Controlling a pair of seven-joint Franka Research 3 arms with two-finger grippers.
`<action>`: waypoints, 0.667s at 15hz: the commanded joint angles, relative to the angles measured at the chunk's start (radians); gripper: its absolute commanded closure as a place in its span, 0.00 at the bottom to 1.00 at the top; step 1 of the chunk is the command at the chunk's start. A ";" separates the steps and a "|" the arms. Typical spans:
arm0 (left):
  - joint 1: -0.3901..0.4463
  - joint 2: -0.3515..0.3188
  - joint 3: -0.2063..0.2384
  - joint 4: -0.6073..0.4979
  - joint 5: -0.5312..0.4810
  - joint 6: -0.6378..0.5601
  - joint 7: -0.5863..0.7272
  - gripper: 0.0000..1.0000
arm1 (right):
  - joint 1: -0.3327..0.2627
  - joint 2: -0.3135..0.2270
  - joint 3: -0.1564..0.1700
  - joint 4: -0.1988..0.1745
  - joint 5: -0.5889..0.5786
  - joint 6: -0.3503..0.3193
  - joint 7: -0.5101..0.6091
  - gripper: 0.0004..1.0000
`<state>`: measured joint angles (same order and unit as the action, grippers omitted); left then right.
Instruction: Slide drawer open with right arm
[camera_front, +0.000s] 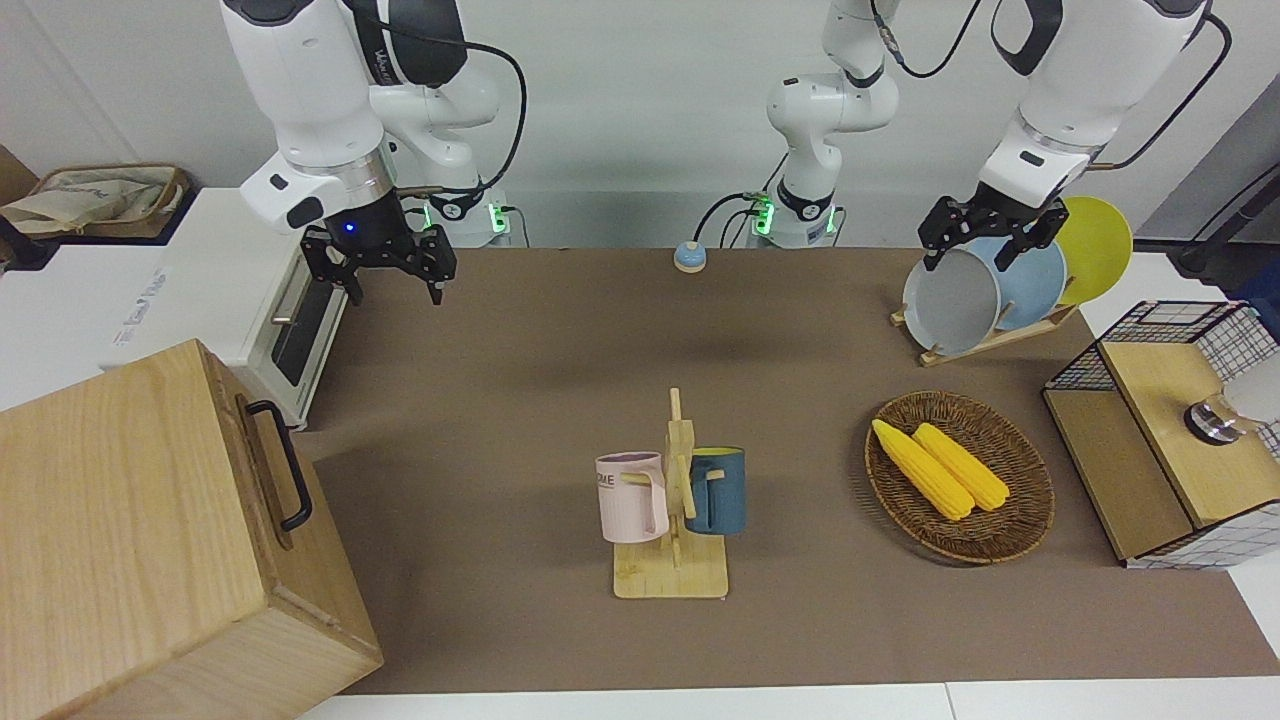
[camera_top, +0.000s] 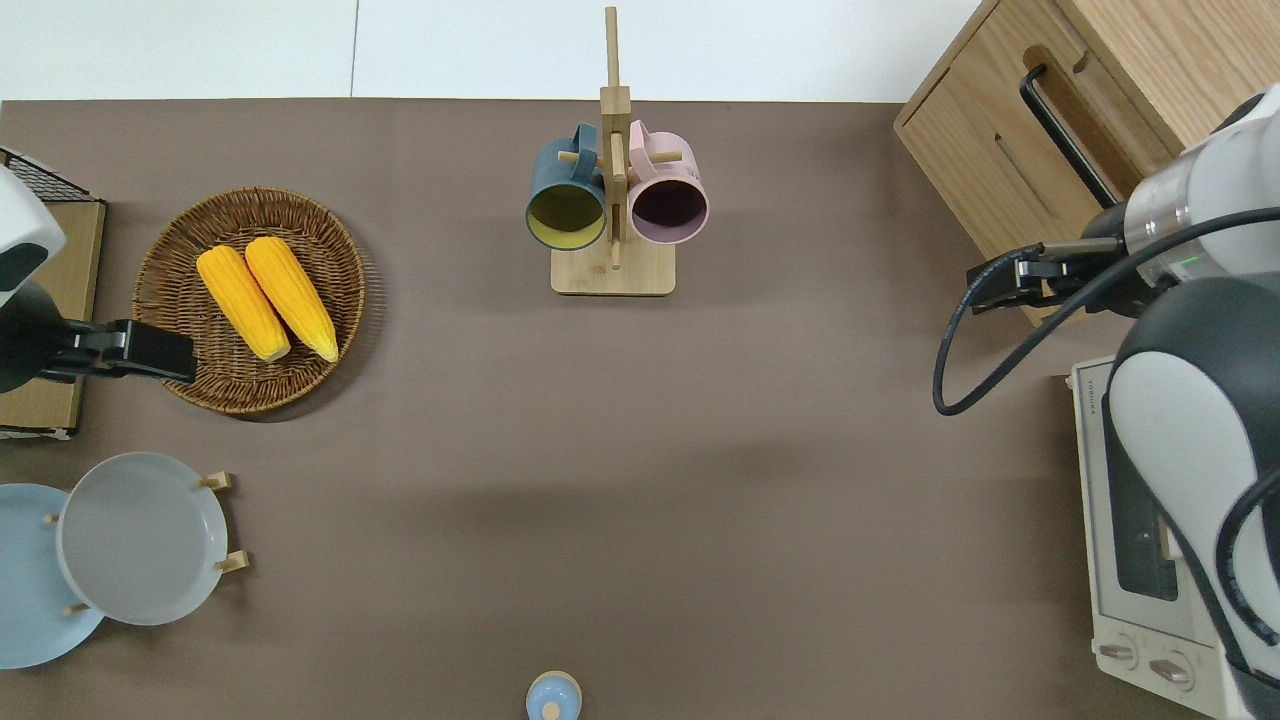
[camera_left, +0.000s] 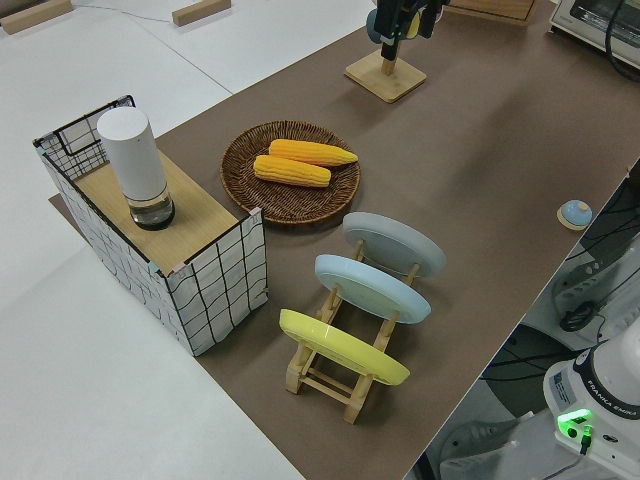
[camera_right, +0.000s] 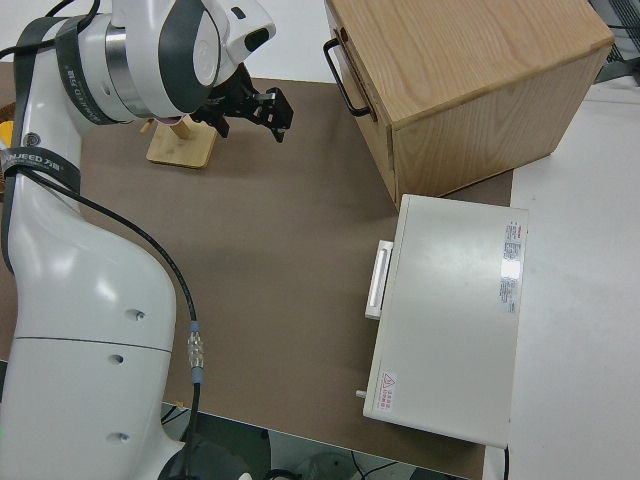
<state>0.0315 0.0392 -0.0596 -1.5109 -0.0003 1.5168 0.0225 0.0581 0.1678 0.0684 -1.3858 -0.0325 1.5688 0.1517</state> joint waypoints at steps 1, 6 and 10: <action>0.004 0.011 -0.006 0.024 0.017 -0.020 0.010 0.01 | -0.009 -0.011 0.010 -0.004 -0.004 -0.009 -0.018 0.01; 0.004 0.011 -0.006 0.026 0.017 -0.020 0.010 0.01 | 0.006 -0.011 0.027 -0.004 -0.082 -0.010 -0.007 0.01; 0.004 0.011 -0.006 0.026 0.017 -0.020 0.010 0.01 | 0.075 -0.011 0.028 -0.004 -0.226 -0.012 0.003 0.02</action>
<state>0.0315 0.0392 -0.0596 -1.5109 -0.0003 1.5168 0.0225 0.0866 0.1676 0.0915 -1.3858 -0.1483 1.5688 0.1517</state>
